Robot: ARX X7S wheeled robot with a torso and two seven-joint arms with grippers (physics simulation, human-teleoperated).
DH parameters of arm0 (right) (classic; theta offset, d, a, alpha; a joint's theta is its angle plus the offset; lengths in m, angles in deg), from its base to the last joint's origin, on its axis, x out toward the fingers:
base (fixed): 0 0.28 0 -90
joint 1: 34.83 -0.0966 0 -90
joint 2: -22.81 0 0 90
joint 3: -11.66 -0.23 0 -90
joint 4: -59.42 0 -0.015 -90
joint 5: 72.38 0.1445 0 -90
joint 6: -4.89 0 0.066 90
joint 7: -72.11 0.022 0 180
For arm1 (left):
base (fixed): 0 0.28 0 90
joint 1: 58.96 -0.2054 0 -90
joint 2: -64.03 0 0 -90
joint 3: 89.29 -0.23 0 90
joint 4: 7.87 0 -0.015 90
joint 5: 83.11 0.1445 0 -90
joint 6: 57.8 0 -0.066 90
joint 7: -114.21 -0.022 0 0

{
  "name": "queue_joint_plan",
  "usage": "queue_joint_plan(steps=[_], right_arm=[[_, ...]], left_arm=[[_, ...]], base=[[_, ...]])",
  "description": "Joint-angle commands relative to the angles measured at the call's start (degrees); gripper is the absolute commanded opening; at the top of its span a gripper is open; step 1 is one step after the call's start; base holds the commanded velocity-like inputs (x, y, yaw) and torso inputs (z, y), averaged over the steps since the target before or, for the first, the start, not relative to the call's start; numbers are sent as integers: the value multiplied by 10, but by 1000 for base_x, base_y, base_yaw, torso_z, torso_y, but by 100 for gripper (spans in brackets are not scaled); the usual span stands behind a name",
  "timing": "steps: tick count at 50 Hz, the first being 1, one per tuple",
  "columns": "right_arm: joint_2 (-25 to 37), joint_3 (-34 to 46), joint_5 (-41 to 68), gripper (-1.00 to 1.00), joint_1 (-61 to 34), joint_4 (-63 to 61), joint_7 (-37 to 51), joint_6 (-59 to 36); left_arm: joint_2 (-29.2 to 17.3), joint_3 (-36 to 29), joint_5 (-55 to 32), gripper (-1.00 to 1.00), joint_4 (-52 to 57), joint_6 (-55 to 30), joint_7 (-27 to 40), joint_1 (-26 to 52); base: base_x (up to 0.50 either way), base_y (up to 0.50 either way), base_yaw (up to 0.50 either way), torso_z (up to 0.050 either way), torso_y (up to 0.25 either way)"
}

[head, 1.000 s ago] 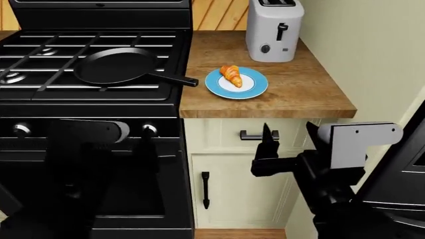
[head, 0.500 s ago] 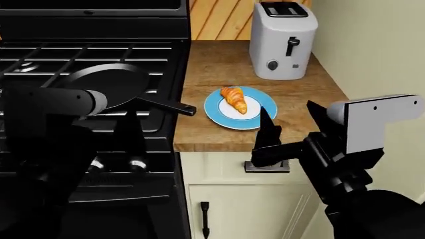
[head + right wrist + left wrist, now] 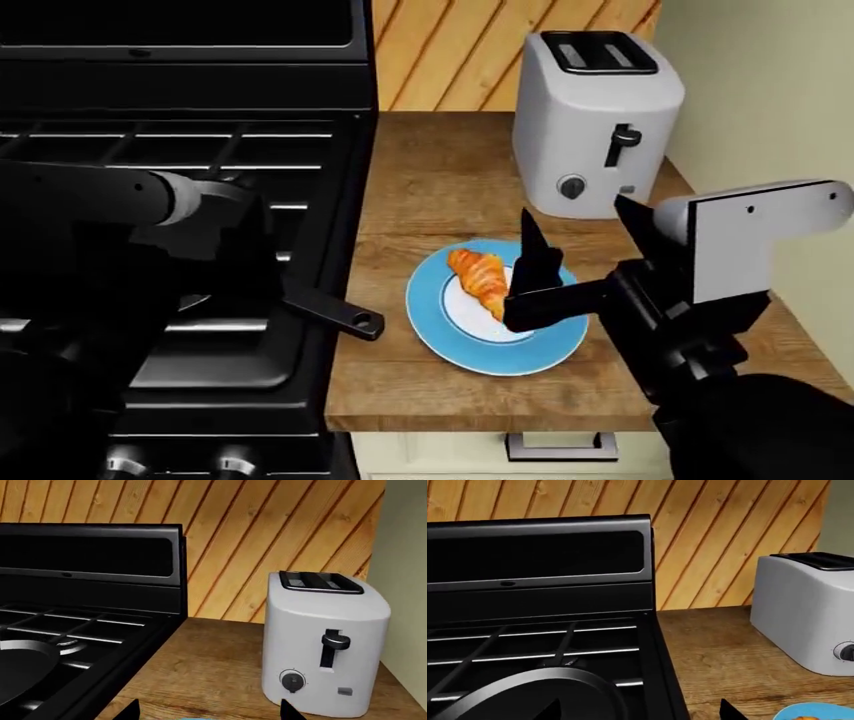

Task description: Pick the croissant and place it on the pan. Then turn on the stove to warm the croissant.

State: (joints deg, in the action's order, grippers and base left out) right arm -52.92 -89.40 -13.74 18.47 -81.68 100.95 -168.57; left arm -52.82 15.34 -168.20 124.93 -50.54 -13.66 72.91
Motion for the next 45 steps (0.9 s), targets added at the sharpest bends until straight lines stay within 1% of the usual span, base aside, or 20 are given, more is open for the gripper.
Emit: queue_joint_plan(steps=[1,8,12,17,21,24,30,37,41,45], right_arm=[[0,5,20,100,-14,17,27,-4],[-23,-20,89,100,-47,52,85,-58],[-8,-17,218,100,-86,113,194,-61],[29,40,398,100,-155,216,370,-37],[61,97,505,100,-185,279,463,6],[81,141,571,100,-205,313,512,38],[100,198,622,100,-240,355,547,62],[114,256,668,100,-278,394,569,80],[114,285,670,100,-302,424,564,74],[105,298,644,100,-313,450,542,60]], left_arm=[[-10,-7,10,100,-1,16,-8,-2],[-19,-3,25,100,-2,31,-28,-6],[-28,-4,26,100,-13,33,-27,7],[-43,0,3,100,-24,33,-23,33],[-48,-1,-24,100,-32,34,-3,52],[-51,2,-37,100,-38,40,3,64],[-54,3,-17,100,-50,51,-21,68],[-66,-2,-16,100,-70,54,-30,100],[-70,4,-3,100,-66,62,-46,90],[-72,5,17,100,-63,71,-71,73]], base=[[0,0,0,0,0],[0,0,0,0,0],[0,0,0,0,0],[0,0,0,0,0],[0,0,0,0,0],[0,0,0,0,0],[0,0,0,0,0],[0,0,0,0,0],[0,0,0,0,0],[0,0,0,0,0]])
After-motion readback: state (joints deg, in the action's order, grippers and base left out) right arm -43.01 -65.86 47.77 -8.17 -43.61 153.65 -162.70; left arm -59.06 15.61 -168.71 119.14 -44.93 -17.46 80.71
